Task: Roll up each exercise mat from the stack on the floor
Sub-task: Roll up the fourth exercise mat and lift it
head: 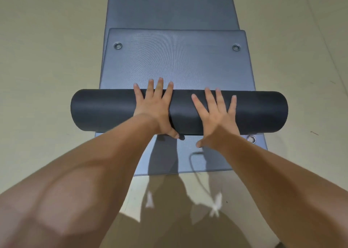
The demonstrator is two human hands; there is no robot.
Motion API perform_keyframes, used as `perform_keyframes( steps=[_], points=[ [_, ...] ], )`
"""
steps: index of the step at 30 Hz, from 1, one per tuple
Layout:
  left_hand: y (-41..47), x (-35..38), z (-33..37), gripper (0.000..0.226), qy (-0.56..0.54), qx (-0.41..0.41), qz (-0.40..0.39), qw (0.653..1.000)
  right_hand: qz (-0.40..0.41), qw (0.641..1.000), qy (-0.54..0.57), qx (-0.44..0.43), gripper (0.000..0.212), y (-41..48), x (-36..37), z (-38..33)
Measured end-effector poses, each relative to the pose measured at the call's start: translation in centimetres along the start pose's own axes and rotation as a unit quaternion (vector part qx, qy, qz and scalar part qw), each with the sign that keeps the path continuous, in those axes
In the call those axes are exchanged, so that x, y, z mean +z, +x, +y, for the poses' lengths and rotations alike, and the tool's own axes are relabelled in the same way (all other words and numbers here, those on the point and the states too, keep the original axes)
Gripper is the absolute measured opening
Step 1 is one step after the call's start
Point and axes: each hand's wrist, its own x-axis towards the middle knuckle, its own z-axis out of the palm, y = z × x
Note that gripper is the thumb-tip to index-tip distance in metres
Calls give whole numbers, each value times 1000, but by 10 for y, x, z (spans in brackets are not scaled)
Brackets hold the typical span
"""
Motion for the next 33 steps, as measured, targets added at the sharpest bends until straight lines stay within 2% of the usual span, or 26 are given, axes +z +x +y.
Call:
perform_keyframes(
  steps=[2, 4, 8, 12, 15, 19, 22, 29, 31, 33],
  points=[
    [1, 0, 6, 160, 44, 1, 38, 998, -10, 1000, 5, 0, 162, 21, -10, 5],
    [-2, 9, 10, 153, 31, -4, 53, 998, -30, 999, 19, -4, 161, 41, -17, 12],
    [19, 20, 6, 136, 10, -33, 41, 999, -69, 997, 28, -17, 157, 72, -29, 24],
    [41, 3, 1, 129, 7, -21, 13, 1000, -109, 992, 44, -51, 150, 95, -44, 34],
    [42, -4, -1, 120, 7, -9, 9, 1000, -110, 991, 45, -67, 142, 97, -46, 36],
    [26, 1, 4, 110, 9, -2, 9, 1000, -110, 990, 52, -71, 133, 80, -41, 34],
    [-1, 8, 10, 107, 9, 8, -5, 1000, -145, 985, 62, -71, 132, 56, -37, 27],
    [-85, 20, 32, 98, 5, 26, -114, 993, -233, 965, 96, -75, 125, -27, -23, 7],
    [-109, 25, 37, 95, 3, 38, -153, 987, -271, 954, 102, -84, 129, -52, -19, 3],
    [-118, 25, 37, 91, 8, 48, -168, 985, -268, 954, 103, -87, 134, -69, -15, -1]
  ],
)
